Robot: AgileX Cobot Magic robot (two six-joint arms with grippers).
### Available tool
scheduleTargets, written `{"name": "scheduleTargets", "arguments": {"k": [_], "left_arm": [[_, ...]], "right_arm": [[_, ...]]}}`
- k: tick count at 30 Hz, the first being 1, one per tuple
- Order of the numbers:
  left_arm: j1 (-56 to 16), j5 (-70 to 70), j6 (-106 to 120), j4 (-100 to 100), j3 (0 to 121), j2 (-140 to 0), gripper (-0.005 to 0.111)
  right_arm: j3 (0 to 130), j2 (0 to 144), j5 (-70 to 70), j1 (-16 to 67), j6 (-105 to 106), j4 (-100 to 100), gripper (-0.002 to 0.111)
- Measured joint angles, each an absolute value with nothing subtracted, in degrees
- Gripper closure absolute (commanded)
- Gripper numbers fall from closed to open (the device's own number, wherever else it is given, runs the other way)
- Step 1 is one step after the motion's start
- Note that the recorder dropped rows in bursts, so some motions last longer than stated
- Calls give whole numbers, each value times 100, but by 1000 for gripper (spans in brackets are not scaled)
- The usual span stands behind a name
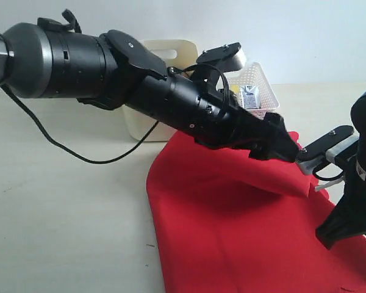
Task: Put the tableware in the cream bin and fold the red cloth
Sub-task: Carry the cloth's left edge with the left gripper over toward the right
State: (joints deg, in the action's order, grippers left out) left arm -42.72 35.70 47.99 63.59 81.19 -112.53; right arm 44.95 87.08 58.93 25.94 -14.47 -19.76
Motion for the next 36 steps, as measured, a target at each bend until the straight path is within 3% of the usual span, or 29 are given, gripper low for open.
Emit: {"name": "scheduleTargets", "arguments": {"k": [6, 15, 25, 27, 28, 32, 33, 36], "left_arm": [[-4429, 3917, 3869, 4626, 7925, -11016, 10], [-4850, 3730, 3753, 4115, 7083, -10868, 10], [-5889, 2914, 3848, 3175, 6682, -11071, 13], [-6038, 2907, 3848, 2957, 6682, -11152, 26], [-6090, 2907, 3848, 2880, 6682, -11187, 39], [-6247, 2907, 3693, 2465, 6682, -11356, 100], [-6247, 2907, 3609, 2413, 6682, -11366, 106], [-6247, 2851, 3374, 2295, 6682, -11379, 104]], "right_arm": [[4495, 8326, 5853, 2594, -1878, -2420, 108], [4495, 7812, 5445, 2594, -1944, -2402, 108], [4495, 7772, 5407, 2594, -1944, -2342, 108], [4495, 7772, 5407, 2594, -1944, -2342, 108], [4495, 7772, 5407, 2594, -1944, -2319, 108], [4495, 7772, 5407, 2594, -1944, -2278, 108], [4495, 7772, 5407, 2594, -1944, -2266, 108], [4495, 7772, 5407, 2594, -1944, -2253, 108]]}}
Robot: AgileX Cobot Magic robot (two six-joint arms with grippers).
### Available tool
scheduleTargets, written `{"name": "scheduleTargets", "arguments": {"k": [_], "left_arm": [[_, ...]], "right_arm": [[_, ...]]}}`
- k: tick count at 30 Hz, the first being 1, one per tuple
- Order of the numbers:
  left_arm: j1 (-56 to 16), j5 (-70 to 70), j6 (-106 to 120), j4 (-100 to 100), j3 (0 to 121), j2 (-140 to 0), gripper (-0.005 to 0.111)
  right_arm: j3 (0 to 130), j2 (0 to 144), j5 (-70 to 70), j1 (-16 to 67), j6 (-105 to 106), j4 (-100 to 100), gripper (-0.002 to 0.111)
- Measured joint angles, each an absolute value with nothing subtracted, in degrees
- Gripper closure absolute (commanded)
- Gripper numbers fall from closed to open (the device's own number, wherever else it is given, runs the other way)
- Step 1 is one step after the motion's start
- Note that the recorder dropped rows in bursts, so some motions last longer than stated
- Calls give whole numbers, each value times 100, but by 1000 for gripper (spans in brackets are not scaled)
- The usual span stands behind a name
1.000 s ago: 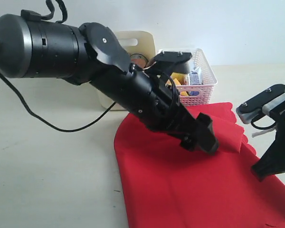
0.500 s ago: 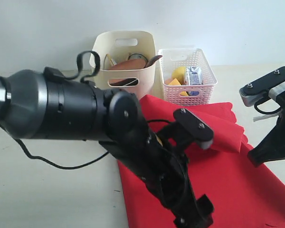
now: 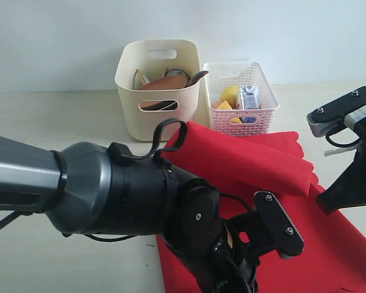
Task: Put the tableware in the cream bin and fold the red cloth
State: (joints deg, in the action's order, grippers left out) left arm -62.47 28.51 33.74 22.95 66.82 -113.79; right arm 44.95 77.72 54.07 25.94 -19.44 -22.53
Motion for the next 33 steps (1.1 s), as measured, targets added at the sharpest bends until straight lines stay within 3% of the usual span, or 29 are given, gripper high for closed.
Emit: {"name": "scheduleTargets", "arguments": {"k": [28, 33], "left_arm": [[-5987, 5191, 2695, 2097, 6440, -11479, 107], [-5987, 5143, 2695, 2097, 6064, -11289, 107]], "right_arm": [[4495, 7772, 5371, 2594, -1755, -2061, 107], [4495, 7772, 5103, 2594, -1135, -1456, 98]]}}
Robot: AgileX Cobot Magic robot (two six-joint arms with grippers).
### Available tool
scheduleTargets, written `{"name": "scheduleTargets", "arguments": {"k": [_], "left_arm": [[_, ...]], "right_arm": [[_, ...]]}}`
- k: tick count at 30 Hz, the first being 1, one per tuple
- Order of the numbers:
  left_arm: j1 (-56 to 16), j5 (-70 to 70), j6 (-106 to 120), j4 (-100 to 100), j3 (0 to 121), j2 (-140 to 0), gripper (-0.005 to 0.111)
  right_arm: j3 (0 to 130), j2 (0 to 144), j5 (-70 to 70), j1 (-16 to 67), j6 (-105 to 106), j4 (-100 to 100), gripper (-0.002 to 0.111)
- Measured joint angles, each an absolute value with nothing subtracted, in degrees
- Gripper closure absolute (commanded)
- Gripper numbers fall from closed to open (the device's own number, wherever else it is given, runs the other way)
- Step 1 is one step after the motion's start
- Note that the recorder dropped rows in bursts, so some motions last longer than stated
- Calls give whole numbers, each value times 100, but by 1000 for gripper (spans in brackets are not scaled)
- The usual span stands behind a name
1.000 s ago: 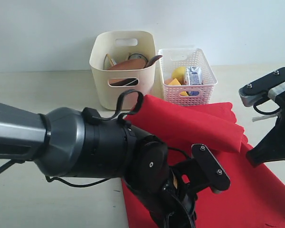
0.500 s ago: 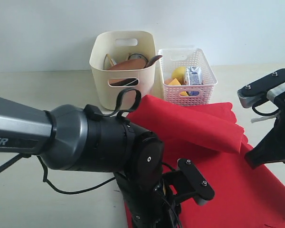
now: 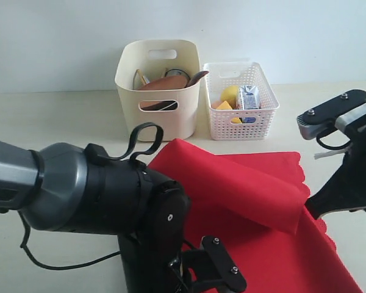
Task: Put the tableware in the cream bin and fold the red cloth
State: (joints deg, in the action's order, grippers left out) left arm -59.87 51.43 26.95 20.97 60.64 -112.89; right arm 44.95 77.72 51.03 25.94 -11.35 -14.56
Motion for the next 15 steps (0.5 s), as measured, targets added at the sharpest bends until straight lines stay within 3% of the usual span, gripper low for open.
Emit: {"name": "scheduleTargets", "arguments": {"k": [3, 11, 15], "left_arm": [[-5987, 5089, 2695, 2097, 5857, -11148, 107], [-5987, 5041, 2695, 2018, 5573, -10934, 107], [-5987, 5052, 2695, 1997, 5573, -10926, 107]], "right_arm": [[4495, 7729, 4822, 2594, 0, -450, 83], [4495, 7705, 4478, 2594, 2299, 1574, 26], [4495, 7705, 4352, 2594, 2500, 1679, 20]]}}
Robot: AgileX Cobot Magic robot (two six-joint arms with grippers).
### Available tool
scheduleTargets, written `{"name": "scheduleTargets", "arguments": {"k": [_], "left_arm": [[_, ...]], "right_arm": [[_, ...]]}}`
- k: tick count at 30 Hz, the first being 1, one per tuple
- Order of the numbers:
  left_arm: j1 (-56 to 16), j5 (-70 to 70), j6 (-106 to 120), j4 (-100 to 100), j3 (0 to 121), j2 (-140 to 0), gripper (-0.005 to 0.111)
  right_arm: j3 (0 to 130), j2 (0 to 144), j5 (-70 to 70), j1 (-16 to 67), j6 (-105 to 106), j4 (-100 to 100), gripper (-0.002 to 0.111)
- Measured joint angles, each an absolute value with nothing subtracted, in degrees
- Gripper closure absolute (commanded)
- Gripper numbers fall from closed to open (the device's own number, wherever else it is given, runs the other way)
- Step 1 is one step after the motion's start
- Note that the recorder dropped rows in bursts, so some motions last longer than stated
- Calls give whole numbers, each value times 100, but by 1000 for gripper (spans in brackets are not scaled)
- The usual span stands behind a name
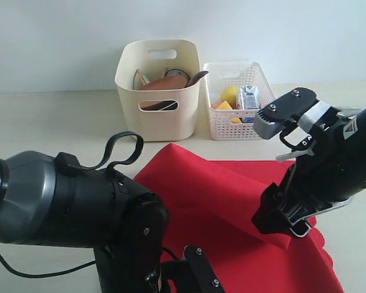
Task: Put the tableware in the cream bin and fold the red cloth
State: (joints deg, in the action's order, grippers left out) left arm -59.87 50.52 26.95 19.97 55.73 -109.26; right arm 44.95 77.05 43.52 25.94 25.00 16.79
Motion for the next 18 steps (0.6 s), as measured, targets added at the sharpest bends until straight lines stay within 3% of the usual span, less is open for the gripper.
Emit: {"name": "scheduleTargets", "arguments": {"k": [8, 11, 13, 18], "left_arm": [[-5987, 5059, 2695, 1959, 5573, -10926, 107], [-5987, 5059, 2695, 1959, 5573, -10926, 107], [-5987, 5073, 2695, 1947, 5573, -10926, 107], [-5987, 5201, 2695, 1908, 5573, -10926, 107]], "right_arm": [[4495, 8086, 4182, 2966, 2714, 1998, 21], [4495, 8321, 3848, 3206, 2224, 1636, 27], [4495, 8515, 3588, 3268, 1508, 1002, 36], [4495, 8932, 3332, 3278, -709, -986, 77]]}}
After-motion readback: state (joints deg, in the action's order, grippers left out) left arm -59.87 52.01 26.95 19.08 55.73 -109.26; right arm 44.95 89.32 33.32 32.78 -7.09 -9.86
